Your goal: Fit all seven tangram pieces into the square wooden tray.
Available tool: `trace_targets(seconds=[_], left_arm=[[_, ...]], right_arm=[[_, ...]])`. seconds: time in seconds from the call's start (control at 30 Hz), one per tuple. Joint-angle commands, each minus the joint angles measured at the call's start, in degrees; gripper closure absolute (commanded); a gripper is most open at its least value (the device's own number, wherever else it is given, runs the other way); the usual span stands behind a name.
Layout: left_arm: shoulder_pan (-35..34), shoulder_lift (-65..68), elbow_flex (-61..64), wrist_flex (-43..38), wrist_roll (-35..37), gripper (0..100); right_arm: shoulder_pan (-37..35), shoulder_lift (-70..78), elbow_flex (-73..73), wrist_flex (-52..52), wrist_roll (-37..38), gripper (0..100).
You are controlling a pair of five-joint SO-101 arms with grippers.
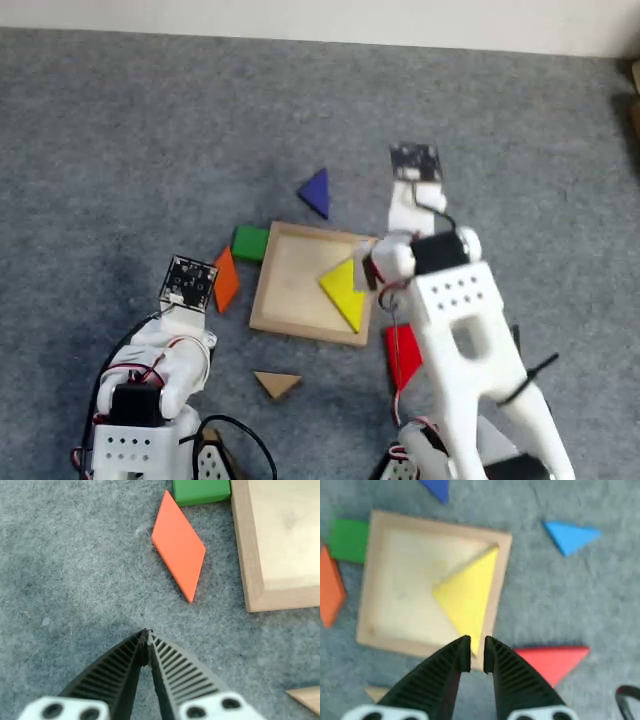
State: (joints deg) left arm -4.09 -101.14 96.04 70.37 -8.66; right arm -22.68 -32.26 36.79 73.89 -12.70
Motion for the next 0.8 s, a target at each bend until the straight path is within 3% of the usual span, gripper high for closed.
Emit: trace_targets(seconds=[0.0,0.1,0.23,0.3,0.77], left_arm=[[-0.75,-3.03,1.19,0.35,-0.44,99],[-0.75,-3.03,1.19,0.35,-0.44,99],[-0.75,-3.03,1.19,0.35,-0.44,99],[-0.75,-3.03,1.19,0.35,-0.44,99],[-0.75,-3.03,1.19,0.35,-0.44,99]], right_arm=[[0.92,-6.64,6.99,0.48,-0.26,94.6],[1.36,-8.48,11.65,0.75,-7.47,91.2],[0.57,-5.58,12.97,2.15,-14.24,71.1],[0.75,-1.63,12.97,3.38,-17.23,66.4],[1.27,14.37,9.01,-8.92,-22.59,66.3]])
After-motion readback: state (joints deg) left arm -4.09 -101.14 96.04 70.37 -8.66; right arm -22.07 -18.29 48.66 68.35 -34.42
